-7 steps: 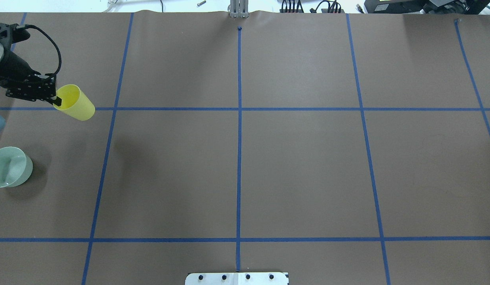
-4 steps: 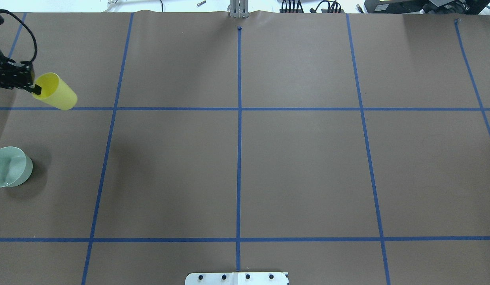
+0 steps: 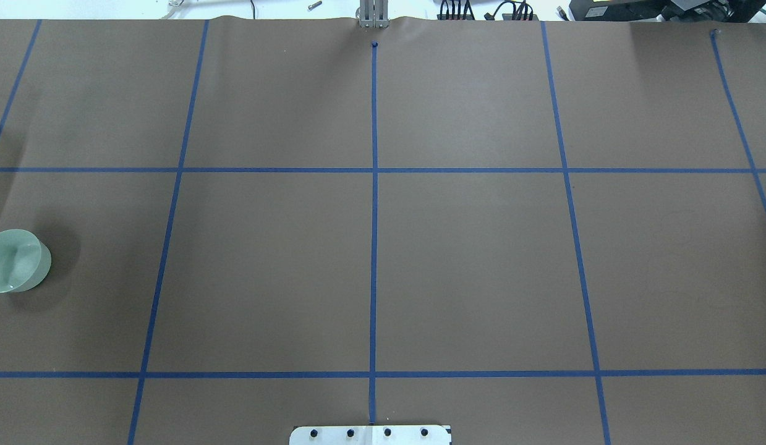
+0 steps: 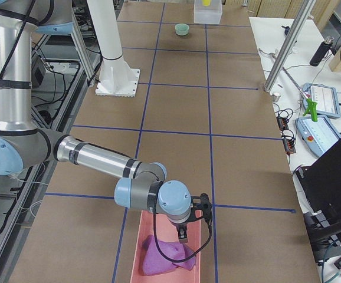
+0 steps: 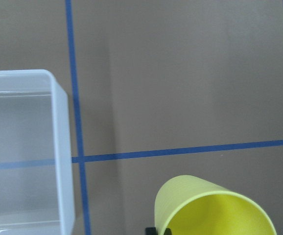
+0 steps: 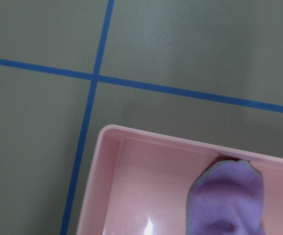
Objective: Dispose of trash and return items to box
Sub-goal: 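Lift the yellow cup with the left gripper and carry it over the clear bin, then release the yellow cup into the clear bin with the left gripper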
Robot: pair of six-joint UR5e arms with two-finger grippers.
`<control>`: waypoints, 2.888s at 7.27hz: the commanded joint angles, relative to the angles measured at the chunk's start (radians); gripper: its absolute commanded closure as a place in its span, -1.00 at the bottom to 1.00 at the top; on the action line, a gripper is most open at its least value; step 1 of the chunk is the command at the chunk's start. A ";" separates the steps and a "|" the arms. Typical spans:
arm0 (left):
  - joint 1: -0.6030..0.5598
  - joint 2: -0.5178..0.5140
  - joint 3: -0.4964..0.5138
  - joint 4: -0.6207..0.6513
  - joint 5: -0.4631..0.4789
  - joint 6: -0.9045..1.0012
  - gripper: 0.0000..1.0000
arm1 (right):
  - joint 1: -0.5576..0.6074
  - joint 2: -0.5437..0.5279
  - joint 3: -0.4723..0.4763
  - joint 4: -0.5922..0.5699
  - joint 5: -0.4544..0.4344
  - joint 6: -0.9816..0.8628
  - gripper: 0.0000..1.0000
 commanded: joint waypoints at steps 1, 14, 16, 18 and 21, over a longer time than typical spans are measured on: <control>-0.040 -0.030 0.228 -0.144 0.001 0.106 1.00 | -0.038 -0.003 0.068 0.002 0.013 0.113 -1.00; 0.072 -0.058 0.324 -0.313 0.052 -0.170 -0.29 | -0.141 -0.007 0.211 -0.007 0.042 0.328 -1.00; 0.064 0.017 -0.039 -0.041 0.051 -0.211 -0.37 | -0.142 -0.010 0.211 -0.007 0.051 0.330 -1.00; 0.206 0.180 -0.250 -0.173 0.058 -0.483 -0.42 | -0.153 -0.012 0.212 -0.006 0.051 0.342 -1.00; 0.353 0.377 -0.261 -0.570 0.060 -0.696 -0.50 | -0.179 -0.020 0.269 -0.003 0.042 0.434 -1.00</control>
